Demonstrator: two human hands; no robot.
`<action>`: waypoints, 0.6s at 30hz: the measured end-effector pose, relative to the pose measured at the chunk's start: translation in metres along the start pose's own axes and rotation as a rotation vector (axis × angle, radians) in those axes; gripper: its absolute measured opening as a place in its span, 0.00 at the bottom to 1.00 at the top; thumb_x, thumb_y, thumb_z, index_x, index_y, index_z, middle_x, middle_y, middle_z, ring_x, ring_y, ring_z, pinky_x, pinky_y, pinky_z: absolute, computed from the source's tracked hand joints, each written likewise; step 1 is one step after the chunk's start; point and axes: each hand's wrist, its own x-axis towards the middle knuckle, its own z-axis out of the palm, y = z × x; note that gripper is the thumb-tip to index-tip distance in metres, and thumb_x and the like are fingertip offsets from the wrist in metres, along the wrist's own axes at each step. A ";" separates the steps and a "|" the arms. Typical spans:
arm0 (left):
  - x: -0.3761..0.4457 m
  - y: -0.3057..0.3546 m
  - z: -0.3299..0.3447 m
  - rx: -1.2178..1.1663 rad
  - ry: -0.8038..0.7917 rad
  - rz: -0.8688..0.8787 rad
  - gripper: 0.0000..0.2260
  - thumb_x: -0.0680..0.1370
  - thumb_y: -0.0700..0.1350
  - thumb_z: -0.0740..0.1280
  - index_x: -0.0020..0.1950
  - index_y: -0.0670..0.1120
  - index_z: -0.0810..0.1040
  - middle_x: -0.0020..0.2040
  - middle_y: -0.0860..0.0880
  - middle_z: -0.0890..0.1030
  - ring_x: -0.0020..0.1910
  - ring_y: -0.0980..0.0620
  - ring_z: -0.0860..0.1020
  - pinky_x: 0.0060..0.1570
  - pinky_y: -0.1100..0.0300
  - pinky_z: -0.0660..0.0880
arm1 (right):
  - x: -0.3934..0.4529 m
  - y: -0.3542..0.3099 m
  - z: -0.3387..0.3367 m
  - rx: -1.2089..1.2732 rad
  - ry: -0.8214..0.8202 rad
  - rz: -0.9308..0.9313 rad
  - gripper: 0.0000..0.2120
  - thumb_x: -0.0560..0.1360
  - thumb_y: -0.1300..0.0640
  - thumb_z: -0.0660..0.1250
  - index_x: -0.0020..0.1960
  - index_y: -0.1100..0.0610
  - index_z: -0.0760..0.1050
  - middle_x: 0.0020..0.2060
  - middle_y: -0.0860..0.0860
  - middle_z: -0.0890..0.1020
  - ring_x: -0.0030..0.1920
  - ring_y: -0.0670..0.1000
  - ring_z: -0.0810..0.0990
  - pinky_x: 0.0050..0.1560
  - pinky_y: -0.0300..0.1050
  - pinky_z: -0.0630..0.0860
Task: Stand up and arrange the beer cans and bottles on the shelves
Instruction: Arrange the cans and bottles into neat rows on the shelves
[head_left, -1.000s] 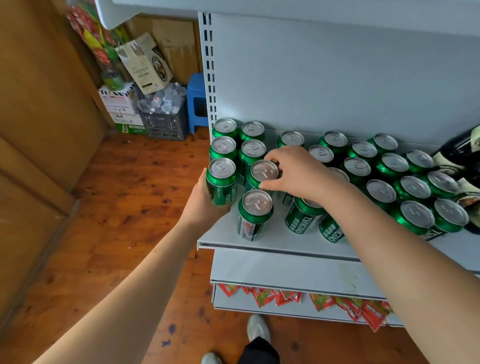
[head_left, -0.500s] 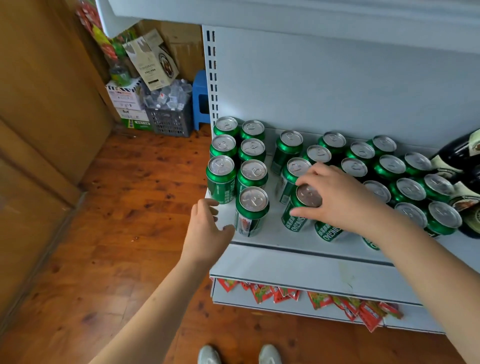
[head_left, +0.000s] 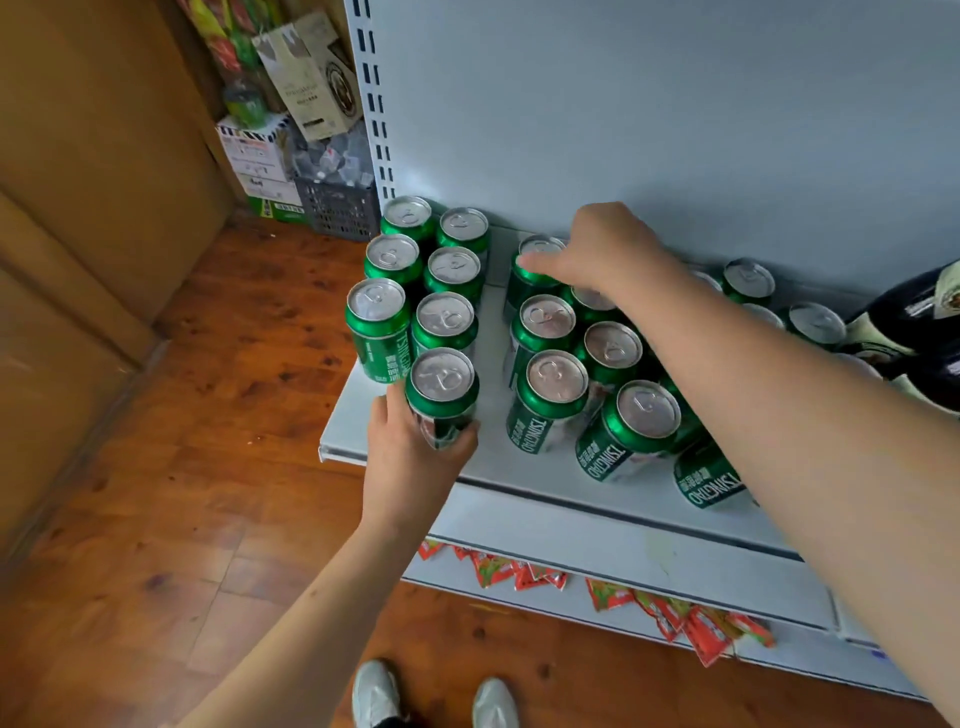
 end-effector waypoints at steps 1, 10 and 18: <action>-0.001 0.001 0.002 0.001 0.006 -0.003 0.31 0.68 0.50 0.77 0.66 0.47 0.68 0.58 0.48 0.74 0.55 0.57 0.67 0.57 0.60 0.70 | 0.011 -0.004 0.002 -0.041 -0.086 0.025 0.30 0.67 0.33 0.70 0.51 0.59 0.73 0.47 0.55 0.77 0.47 0.58 0.76 0.44 0.45 0.72; -0.012 0.004 0.006 -0.034 0.041 -0.056 0.31 0.70 0.48 0.77 0.68 0.47 0.67 0.60 0.53 0.72 0.54 0.60 0.70 0.47 0.78 0.66 | 0.033 -0.017 0.027 0.098 0.003 -0.028 0.29 0.67 0.35 0.71 0.54 0.58 0.73 0.52 0.56 0.78 0.47 0.57 0.76 0.41 0.46 0.70; -0.018 0.005 0.004 -0.034 0.063 -0.102 0.34 0.70 0.48 0.77 0.70 0.47 0.65 0.63 0.50 0.71 0.60 0.55 0.70 0.55 0.65 0.69 | -0.018 0.006 0.005 -0.179 -0.086 -0.317 0.35 0.64 0.25 0.65 0.48 0.58 0.77 0.44 0.53 0.81 0.45 0.55 0.79 0.42 0.46 0.75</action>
